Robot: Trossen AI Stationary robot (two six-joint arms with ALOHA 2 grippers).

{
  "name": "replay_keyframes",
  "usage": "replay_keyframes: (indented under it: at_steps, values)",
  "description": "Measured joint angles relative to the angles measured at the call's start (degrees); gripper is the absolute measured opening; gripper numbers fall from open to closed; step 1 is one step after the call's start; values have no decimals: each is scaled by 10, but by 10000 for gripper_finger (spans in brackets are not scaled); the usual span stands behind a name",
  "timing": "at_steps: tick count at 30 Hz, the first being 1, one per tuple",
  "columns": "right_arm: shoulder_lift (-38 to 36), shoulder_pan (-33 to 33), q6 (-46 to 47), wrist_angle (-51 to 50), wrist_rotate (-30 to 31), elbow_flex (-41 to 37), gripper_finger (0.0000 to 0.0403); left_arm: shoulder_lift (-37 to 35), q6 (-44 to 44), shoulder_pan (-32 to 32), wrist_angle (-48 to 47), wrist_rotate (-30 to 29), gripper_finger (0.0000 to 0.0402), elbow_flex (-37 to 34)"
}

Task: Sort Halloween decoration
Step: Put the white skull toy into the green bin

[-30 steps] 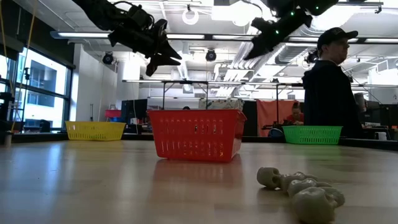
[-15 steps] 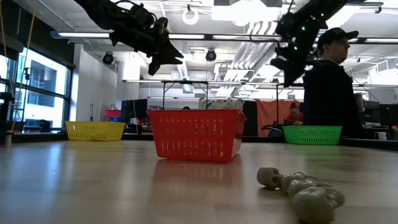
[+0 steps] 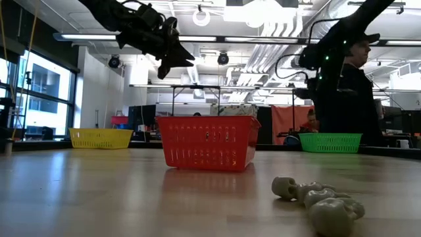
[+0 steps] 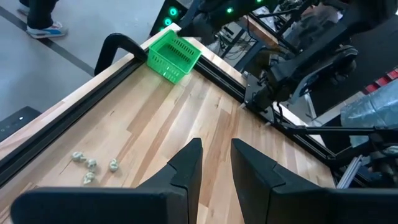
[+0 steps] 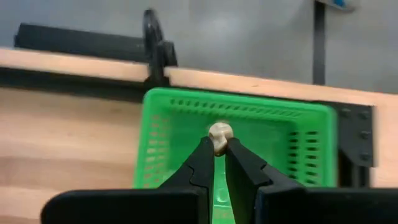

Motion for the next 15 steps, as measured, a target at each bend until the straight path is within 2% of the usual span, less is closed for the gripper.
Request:
replay_keyframes:
  at_steps: [8, 15]
  values:
    - [90, -21, -1, -11, -50, -1, 21, 0, -15, 0, 0, -1, 72, 0]
    - [122, -23, -1, -4, -63, 2, 26, 0, -16, 0, 0, -1, 72, 0]
